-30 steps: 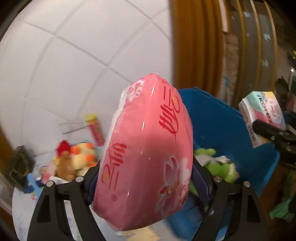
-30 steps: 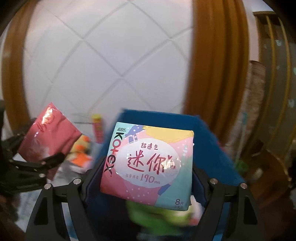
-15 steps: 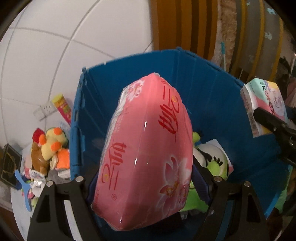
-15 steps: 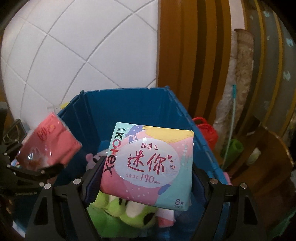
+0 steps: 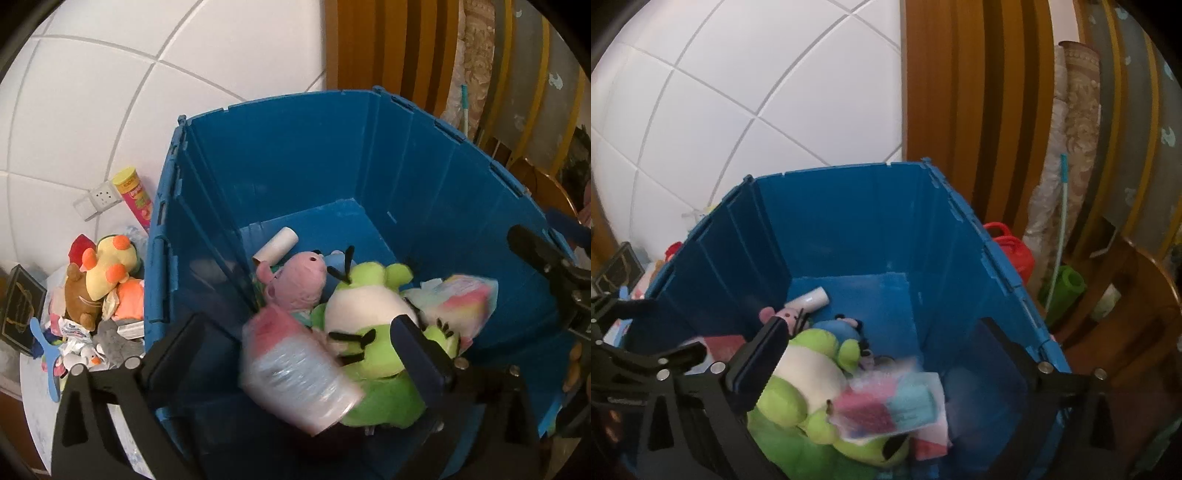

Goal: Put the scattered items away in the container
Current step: 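Open both tools to drop the packs into the crate, then withdraw both tools from the crate back toward the pile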

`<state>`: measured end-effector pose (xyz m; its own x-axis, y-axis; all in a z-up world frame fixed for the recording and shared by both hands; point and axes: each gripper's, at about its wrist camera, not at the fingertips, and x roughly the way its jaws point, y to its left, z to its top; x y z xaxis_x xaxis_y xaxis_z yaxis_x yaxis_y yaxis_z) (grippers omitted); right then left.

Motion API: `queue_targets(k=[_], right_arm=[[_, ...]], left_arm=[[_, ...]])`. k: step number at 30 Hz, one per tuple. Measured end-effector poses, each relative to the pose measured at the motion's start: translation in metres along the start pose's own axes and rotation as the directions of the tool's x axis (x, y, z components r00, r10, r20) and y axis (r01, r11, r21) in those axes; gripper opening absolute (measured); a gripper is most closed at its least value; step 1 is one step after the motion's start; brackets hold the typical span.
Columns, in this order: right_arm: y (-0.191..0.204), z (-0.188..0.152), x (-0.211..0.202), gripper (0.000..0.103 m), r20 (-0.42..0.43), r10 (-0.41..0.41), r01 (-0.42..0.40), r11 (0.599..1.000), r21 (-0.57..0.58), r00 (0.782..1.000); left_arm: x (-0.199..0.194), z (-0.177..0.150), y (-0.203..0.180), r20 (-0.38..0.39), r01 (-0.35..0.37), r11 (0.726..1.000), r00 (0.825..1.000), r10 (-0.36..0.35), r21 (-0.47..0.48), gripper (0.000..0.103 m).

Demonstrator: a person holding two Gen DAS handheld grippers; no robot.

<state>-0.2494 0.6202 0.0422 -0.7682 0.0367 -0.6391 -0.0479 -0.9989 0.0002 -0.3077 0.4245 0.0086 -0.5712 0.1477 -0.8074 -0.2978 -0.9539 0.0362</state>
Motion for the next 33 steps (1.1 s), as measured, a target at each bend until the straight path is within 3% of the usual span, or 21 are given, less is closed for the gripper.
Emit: queue_targets(k=[10, 19, 26, 33], right_arm=[[-0.006, 0.000, 0.005, 0.102, -0.027, -0.009, 0.010, 1.000, 0.025, 1.000], [0.003, -0.002, -0.003, 0.102, 0.014, -0.079, 0.079, 0.997, 0.018, 0.997], [0.051, -0.004, -0.027, 0.103, 0.059, 0.029, -0.029, 1.000, 0.005, 0.998], [0.135, -0.015, -0.058, 0.103, 0.124, 0.169, -0.165, 0.985, -0.042, 0.978]], left_arm=[[-0.001, 0.001, 0.002, 0.016, 0.004, 1.000, 1.000, -0.003, -0.006, 0.103], [-0.039, -0.008, 0.014, 0.139, -0.019, 1.000, 0.990, 0.018, 0.010, 0.103], [-0.085, -0.037, 0.070, 0.227, -0.056, 0.996, 0.971, 0.071, -0.070, 0.103], [-0.112, -0.092, 0.157, 0.252, -0.133, 0.976, 0.952, 0.173, -0.170, 0.103]])
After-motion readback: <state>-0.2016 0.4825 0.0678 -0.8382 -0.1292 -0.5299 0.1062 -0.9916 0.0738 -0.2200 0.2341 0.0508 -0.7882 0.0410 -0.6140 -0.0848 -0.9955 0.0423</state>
